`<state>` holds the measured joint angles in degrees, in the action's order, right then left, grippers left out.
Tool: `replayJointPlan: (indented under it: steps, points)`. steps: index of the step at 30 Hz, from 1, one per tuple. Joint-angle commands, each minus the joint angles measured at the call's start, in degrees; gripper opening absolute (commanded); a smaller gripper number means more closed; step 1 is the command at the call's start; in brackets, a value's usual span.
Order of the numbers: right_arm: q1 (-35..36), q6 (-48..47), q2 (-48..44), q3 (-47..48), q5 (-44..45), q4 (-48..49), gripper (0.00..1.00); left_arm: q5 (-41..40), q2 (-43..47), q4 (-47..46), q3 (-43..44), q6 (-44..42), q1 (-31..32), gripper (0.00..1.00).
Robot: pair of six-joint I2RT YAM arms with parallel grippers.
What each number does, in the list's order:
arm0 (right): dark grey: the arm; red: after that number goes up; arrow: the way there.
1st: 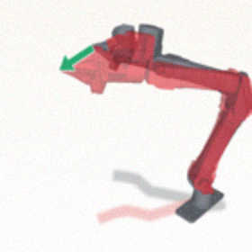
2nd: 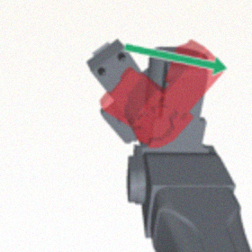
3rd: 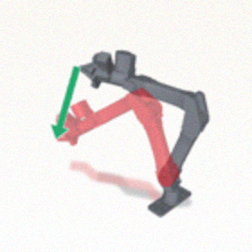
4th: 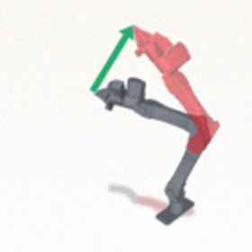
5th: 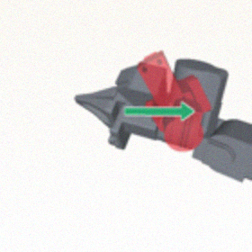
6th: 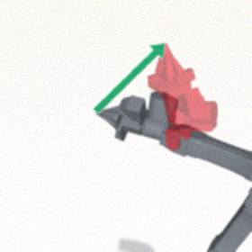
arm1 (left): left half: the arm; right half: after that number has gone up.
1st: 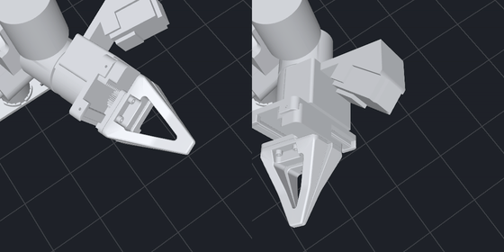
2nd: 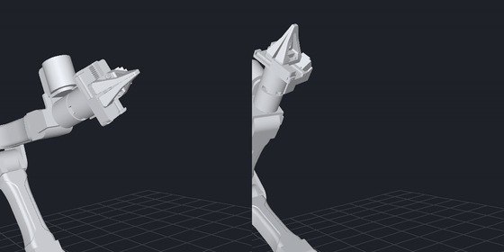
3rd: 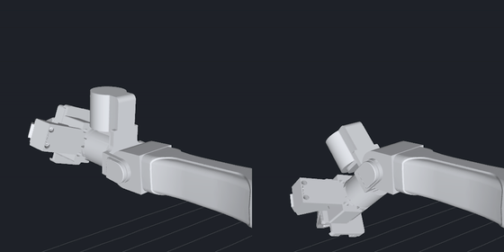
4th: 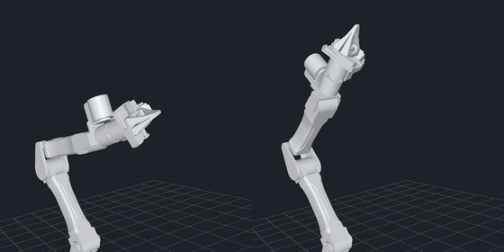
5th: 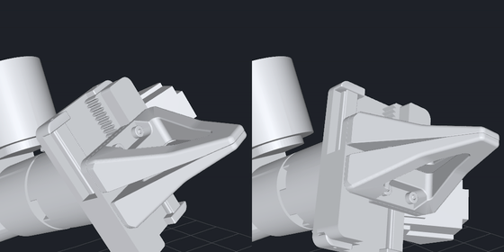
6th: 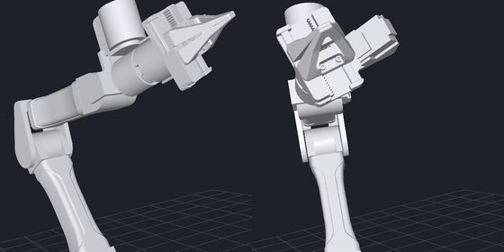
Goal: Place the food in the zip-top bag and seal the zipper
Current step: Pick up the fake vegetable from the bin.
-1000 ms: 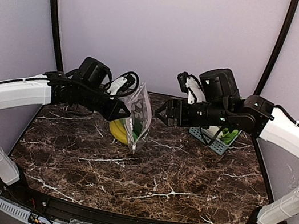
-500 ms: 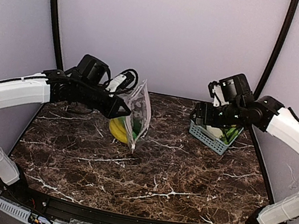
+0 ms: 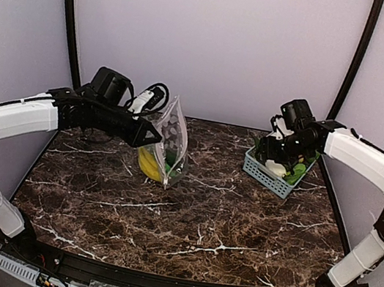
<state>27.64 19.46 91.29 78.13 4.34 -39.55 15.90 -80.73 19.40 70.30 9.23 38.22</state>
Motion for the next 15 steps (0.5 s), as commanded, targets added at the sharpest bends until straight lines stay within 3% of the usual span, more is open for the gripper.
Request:
replayJointPlan:
  steps: [1,15]
  points:
    - [-2.51,-2.31,3.91,4.03,-0.77,2.59,0.67,-1.39,3.75,0.12,-1.16,-1.45,-0.27,0.01]
    - [-8.35,-6.45,18.80,13.61,-2.14,4.08,0.49,-0.65,3.93,0.06,-1.42,-1.29,-0.25,0.01]
